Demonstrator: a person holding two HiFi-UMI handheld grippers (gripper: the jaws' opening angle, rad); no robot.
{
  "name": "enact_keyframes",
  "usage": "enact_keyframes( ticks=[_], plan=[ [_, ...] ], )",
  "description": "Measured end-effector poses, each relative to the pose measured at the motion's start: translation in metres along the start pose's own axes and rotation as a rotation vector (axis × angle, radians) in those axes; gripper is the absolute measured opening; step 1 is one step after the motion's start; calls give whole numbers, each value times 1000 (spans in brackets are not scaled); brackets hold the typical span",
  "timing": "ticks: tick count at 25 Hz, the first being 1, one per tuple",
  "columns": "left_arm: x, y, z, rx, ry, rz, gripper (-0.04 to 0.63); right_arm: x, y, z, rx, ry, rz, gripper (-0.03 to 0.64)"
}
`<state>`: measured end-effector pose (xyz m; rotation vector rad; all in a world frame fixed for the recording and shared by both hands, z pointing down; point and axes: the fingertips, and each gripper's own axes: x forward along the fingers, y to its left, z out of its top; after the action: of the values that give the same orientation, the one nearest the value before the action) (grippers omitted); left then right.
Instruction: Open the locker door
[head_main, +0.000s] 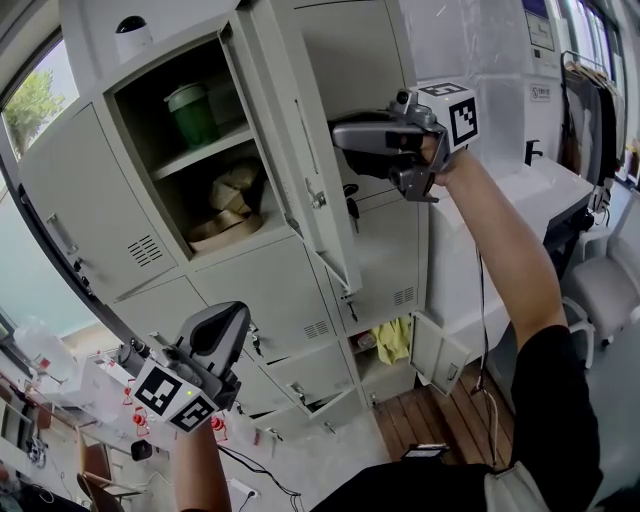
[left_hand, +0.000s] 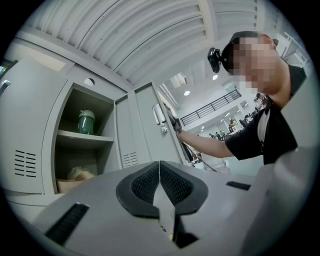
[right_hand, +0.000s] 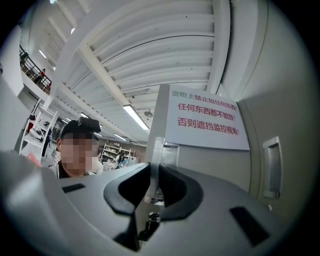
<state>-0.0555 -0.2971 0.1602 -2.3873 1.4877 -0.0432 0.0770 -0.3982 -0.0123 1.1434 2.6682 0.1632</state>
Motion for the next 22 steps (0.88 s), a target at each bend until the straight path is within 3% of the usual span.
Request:
enact_keyframes(
  ticks=[4, 6, 22],
  plan=[
    [2, -5, -1, -6, 2, -4, 18, -12, 0, 3, -10, -7, -40, 58],
    [2, -7, -2, -9, 1, -6, 18, -20, -4, 6, -18, -24, -82, 9],
    [-12, -6, -6, -49, -22, 3, 18, -51, -11, -15, -64, -30, -321, 9]
  ],
)
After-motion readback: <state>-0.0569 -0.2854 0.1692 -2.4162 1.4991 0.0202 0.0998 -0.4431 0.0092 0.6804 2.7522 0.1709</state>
